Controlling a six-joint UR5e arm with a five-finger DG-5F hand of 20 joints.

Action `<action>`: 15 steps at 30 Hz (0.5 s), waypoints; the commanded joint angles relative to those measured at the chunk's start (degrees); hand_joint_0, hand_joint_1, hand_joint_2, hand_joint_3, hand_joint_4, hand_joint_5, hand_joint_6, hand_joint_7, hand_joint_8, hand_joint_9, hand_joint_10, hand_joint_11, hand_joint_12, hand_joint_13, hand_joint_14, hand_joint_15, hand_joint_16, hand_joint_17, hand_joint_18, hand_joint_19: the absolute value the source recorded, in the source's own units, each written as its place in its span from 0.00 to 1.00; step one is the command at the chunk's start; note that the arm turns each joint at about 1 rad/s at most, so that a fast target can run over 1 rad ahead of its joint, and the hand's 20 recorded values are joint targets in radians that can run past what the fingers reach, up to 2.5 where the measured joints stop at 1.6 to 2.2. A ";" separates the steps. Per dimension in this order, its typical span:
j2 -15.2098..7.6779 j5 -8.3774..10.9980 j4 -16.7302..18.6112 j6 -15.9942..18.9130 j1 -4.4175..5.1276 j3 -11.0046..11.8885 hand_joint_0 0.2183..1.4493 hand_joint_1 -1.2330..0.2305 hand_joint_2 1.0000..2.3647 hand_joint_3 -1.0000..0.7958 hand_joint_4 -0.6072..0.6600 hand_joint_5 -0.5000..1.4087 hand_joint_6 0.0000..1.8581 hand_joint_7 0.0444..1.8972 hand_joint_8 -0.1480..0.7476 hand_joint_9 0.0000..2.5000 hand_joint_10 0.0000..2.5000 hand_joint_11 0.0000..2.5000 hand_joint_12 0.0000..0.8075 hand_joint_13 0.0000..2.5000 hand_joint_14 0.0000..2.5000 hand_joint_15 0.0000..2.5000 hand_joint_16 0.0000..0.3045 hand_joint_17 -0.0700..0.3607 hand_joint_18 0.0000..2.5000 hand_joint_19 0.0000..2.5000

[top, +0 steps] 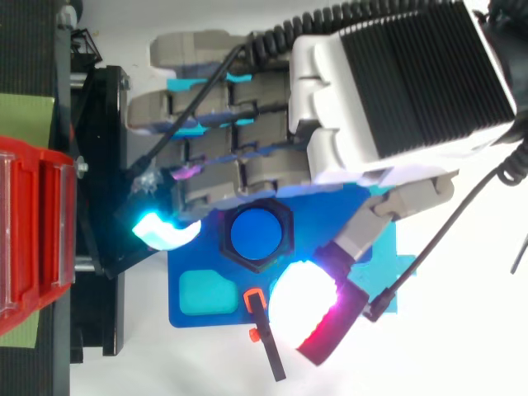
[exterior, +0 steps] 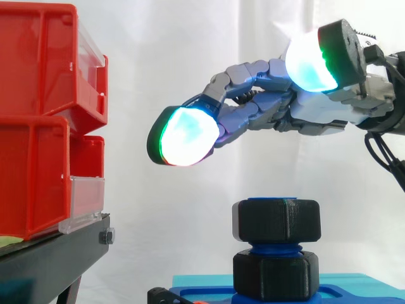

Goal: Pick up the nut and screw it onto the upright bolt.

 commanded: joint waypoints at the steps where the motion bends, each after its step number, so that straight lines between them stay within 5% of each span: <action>1: -0.07 0.65 -1.00 0.05 0.62 -0.10 0.21 0.79 0.00 0.28 0.60 0.18 0.27 0.33 0.39 0.16 0.00 0.00 0.38 0.05 0.00 0.00 0.11 0.34 0.00 0.00; 4: 0.02 1.44 -1.79 -0.04 1.42 -0.10 0.21 0.79 0.00 0.28 0.60 0.19 0.27 0.34 0.39 0.15 0.00 0.00 0.38 0.06 0.00 0.00 0.11 0.34 0.00 0.00; 15: -0.07 1.62 -2.31 -0.04 1.77 -0.10 0.21 0.78 0.00 0.28 0.60 0.19 0.27 0.34 0.39 0.15 0.00 0.00 0.39 0.05 0.00 0.00 0.12 0.35 0.00 0.00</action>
